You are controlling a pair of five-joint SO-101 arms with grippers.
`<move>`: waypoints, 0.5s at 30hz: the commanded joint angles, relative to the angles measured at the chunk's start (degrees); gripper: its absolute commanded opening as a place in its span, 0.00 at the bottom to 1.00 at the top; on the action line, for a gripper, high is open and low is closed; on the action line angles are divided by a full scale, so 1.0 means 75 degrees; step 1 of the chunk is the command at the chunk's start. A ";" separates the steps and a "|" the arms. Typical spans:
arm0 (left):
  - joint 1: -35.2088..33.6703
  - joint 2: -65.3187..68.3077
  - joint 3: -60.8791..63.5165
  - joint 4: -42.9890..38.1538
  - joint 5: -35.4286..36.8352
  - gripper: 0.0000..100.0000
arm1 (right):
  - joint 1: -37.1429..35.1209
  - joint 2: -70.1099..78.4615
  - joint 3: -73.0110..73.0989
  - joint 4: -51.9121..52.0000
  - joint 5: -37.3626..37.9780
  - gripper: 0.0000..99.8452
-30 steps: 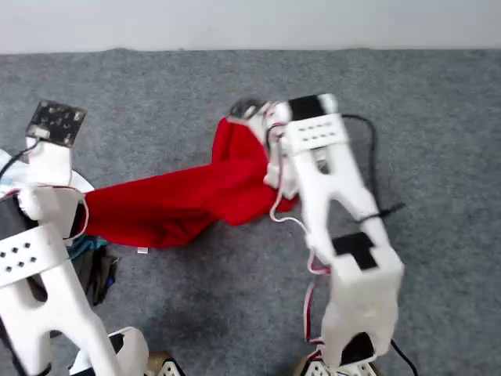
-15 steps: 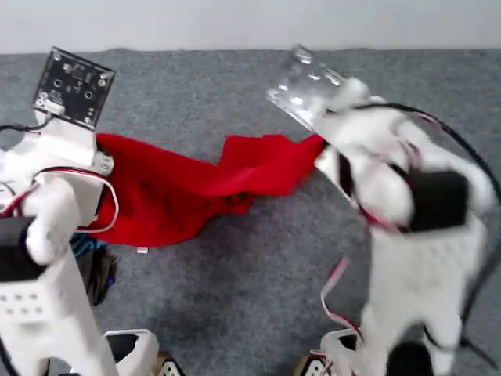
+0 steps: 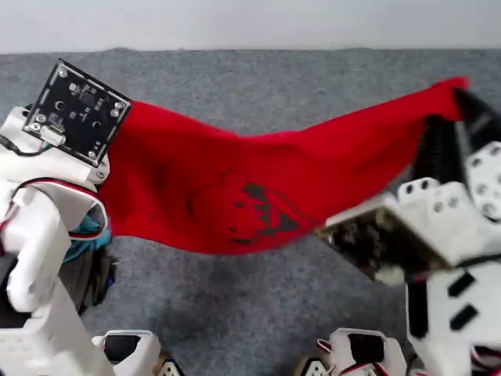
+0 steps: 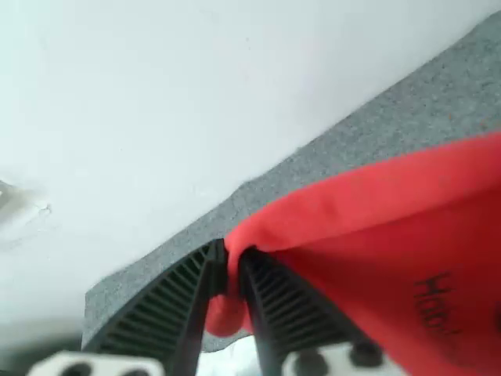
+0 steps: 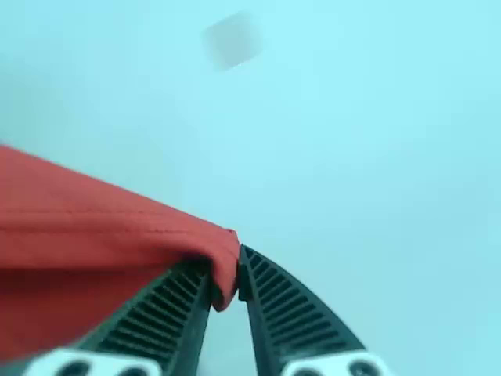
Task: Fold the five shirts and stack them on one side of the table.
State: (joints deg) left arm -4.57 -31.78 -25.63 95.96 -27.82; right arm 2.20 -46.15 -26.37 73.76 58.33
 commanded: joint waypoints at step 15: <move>0.0023 -0.0152 -0.2045 0.0621 -0.0680 0.01 | 0.1459 -0.0545 -0.0023 -0.1670 0.1055 0.01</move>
State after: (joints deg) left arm -4.31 -31.87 -36.44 99.30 -32.40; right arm 10.46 -48.18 -26.37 60.13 66.42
